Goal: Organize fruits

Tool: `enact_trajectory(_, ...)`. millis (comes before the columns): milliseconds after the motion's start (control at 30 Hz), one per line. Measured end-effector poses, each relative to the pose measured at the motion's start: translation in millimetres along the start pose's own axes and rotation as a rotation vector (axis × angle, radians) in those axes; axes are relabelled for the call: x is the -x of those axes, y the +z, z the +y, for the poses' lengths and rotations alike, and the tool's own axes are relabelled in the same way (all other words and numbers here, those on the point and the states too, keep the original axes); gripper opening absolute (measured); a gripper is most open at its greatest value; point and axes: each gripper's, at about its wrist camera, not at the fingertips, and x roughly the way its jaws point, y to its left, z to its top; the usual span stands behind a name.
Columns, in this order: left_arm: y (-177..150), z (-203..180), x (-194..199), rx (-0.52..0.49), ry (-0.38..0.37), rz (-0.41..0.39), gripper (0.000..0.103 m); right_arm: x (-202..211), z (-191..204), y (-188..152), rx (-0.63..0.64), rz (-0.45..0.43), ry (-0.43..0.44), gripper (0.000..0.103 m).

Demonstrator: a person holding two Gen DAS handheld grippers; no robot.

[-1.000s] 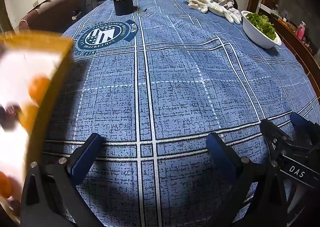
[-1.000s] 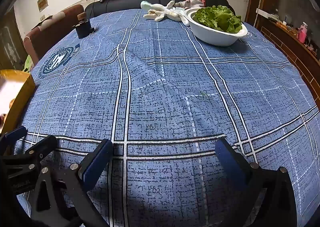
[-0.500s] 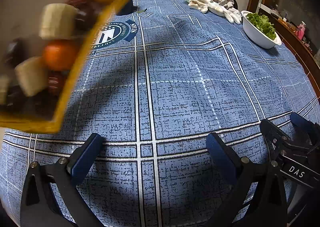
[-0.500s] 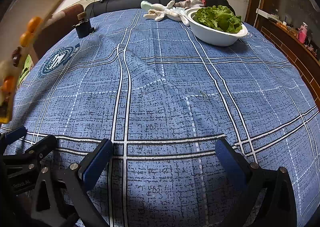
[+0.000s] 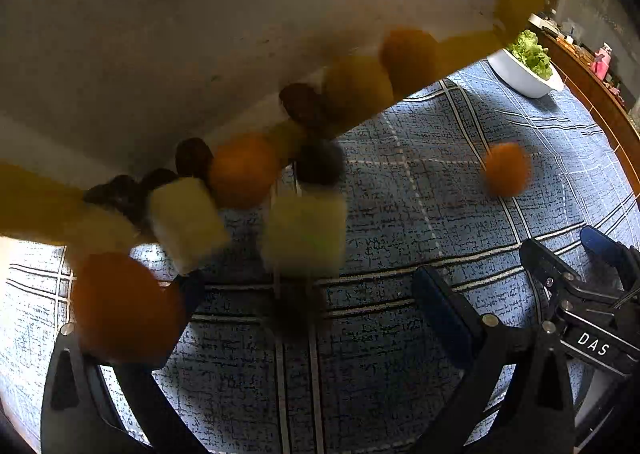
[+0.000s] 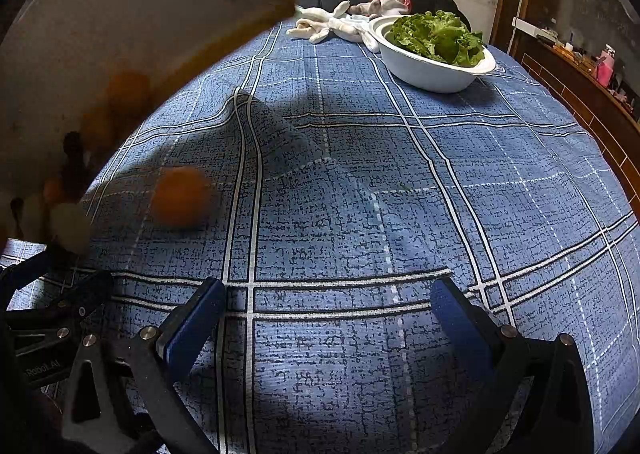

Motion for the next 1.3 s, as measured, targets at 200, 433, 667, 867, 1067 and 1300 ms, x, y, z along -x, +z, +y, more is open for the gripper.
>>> enact_trajectory(200, -0.7, -0.9, -0.2, 0.0, 0.0, 0.0, 0.103, -0.1, -0.2, -1.8, 0.001, 0.0, 0.0, 0.103)
enact_trajectory(433, 1.6, -0.6, -1.2, 0.0, 0.0, 0.001, 0.103, -0.6, -0.1, -1.0, 0.002, 0.002, -0.001, 0.103)
enact_trajectory(667, 1.5, -1.6, -2.8, 0.0, 0.0, 0.001, 0.103, -1.5, -0.3, -0.4, 0.002, 0.002, -0.001, 0.103)
enact_trajectory(867, 1.7, -1.5, -2.9, 0.0, 0.0, 0.001, 0.103, -1.7, 0.0, -0.6, 0.002, 0.002, -0.001, 0.103)
enact_trajectory(1067, 1.5, -1.7, -2.8, 0.0, 0.0, 0.001, 0.103, -2.1, 0.1, -0.6, 0.001, 0.002, -0.001, 0.103)
enact_trajectory(1300, 3.0, -3.5, -1.5, 0.0, 0.0, 0.001, 0.103, -2.6, -0.2, -0.3, 0.005, 0.003, -0.001, 0.103)
